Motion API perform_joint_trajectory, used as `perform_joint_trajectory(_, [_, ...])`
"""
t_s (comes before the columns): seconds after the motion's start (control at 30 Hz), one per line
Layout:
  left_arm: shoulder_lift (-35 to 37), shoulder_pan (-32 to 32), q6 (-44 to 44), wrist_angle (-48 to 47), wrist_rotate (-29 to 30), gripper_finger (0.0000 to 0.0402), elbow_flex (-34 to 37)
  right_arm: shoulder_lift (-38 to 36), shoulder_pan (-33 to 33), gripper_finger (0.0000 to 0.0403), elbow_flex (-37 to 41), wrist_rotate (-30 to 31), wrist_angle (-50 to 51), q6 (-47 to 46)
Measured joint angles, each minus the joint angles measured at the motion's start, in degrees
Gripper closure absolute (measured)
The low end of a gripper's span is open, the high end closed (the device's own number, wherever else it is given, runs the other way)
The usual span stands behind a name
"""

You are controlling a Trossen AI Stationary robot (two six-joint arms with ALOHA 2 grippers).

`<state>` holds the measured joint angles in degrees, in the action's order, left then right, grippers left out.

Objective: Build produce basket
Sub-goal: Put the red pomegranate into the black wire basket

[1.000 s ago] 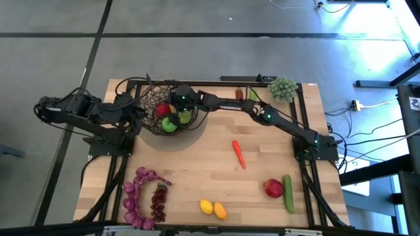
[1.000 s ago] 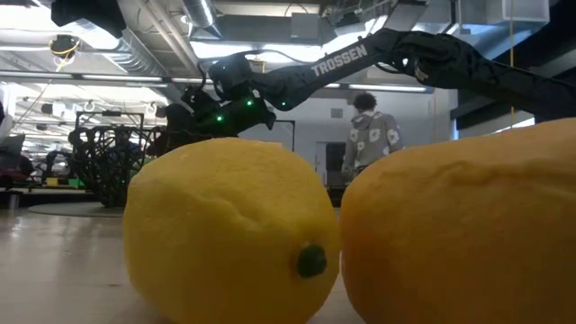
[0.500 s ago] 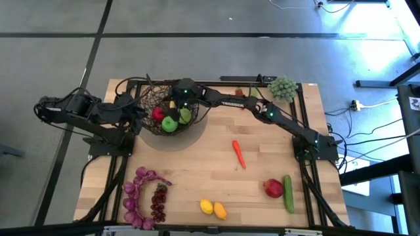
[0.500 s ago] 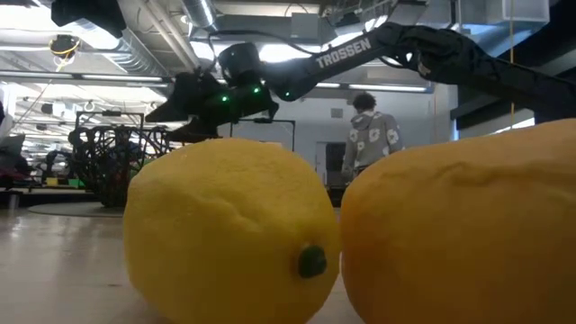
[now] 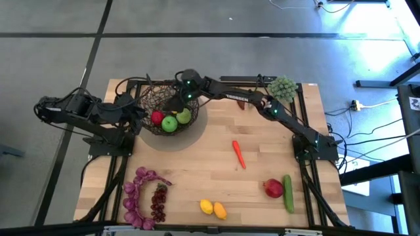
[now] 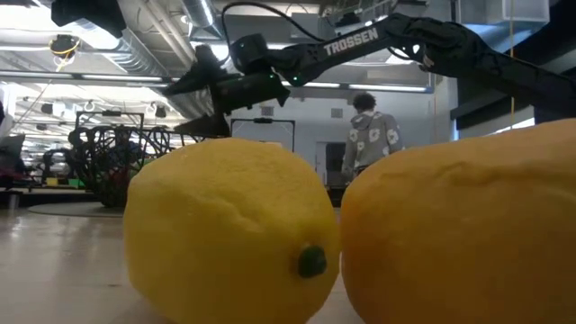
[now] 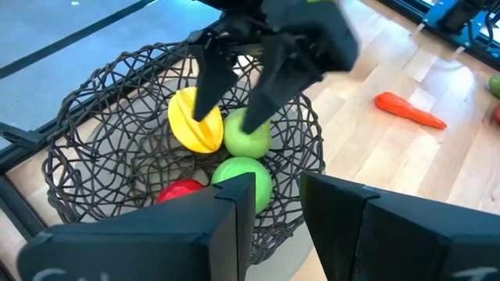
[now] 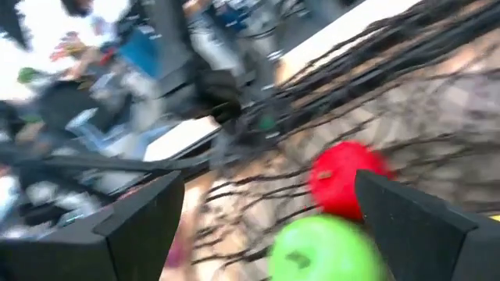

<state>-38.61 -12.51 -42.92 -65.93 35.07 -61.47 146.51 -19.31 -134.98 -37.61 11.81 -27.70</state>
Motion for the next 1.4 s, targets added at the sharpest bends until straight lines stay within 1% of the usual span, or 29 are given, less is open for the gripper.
perform_joint_trajectory(0.13, [0.0, 0.0, 0.0, 0.0, 0.0, 0.0309, 0.0, -0.2, -0.3, 0.0034, 0.0, -9.0, 0.4, -1.7])
perform_joint_trajectory(0.23, [0.0, 0.0, 0.0, 0.0, 0.0, 0.0309, 0.0, -0.2, -0.1, 0.0034, 0.0, -14.4, 0.4, 1.2])
perform_joint_trajectory(0.33, [0.0, 0.0, 0.0, 0.0, 0.0, 0.0309, 0.0, -0.2, 0.1, 0.0034, 0.0, -17.6, 0.3, 2.1])
perform_joint_trajectory(0.4, [0.0, 0.0, 0.0, 0.0, 0.0, 0.0309, 0.0, -0.2, 0.1, 0.0034, 0.0, -20.1, 0.4, 0.1])
perform_joint_trajectory(0.47, [0.0, 0.0, 0.0, 0.0, 0.0, 0.0309, 0.0, -0.2, 0.2, 0.0034, 0.0, -20.8, 0.0, -0.4])
perform_joint_trajectory(0.6, [0.0, 0.0, 0.0, 0.0, 0.0, 0.0309, 0.0, -0.3, 0.1, 0.0034, 0.0, -17.2, 1.2, 3.8])
perform_joint_trajectory(0.67, [0.0, 0.0, 0.0, 0.0, 0.0, 0.0309, 0.0, -1.1, 0.1, 0.0034, 0.0, -14.0, 3.9, 6.1])
perform_joint_trajectory(0.73, [0.0, 0.0, 0.0, 0.0, 0.0, 0.0309, 0.0, -2.9, 0.2, 0.0034, 0.0, -9.0, 10.0, 11.4])
perform_joint_trajectory(0.87, [0.0, 0.0, 0.0, 0.0, 0.0, 0.0309, 0.0, -6.9, 0.9, 0.0034, -0.1, 4.0, 24.2, 23.4])
perform_joint_trajectory(0.93, [0.0, 0.0, 0.0, 0.0, 0.0, 0.0309, 0.0, -8.7, 1.5, 0.0034, -0.1, 8.3, 29.6, 27.6])
perform_joint_trajectory(1.1, [0.0, 0.0, 0.0, 0.0, 0.0, 0.0309, 0.0, -13.2, 2.6, 0.0034, -0.1, 10.8, 43.5, 36.2])
perform_joint_trajectory(1.3, [0.0, 0.0, 0.0, 0.0, 0.0, 0.0309, 0.0, -18.5, 4.7, 0.0034, 0.0, 23.3, 59.9, 40.2])
perform_joint_trajectory(1.33, [0.0, 0.0, 0.0, 0.0, 0.0, 0.0309, 0.0, -19.2, 5.1, 0.0034, -0.1, 24.5, 62.8, 40.2])
perform_joint_trajectory(1.4, [0.0, 0.0, 0.0, 0.0, 0.0, 0.0309, 0.0, -20.4, 5.5, 0.0034, -0.1, 25.0, 67.8, 40.0])
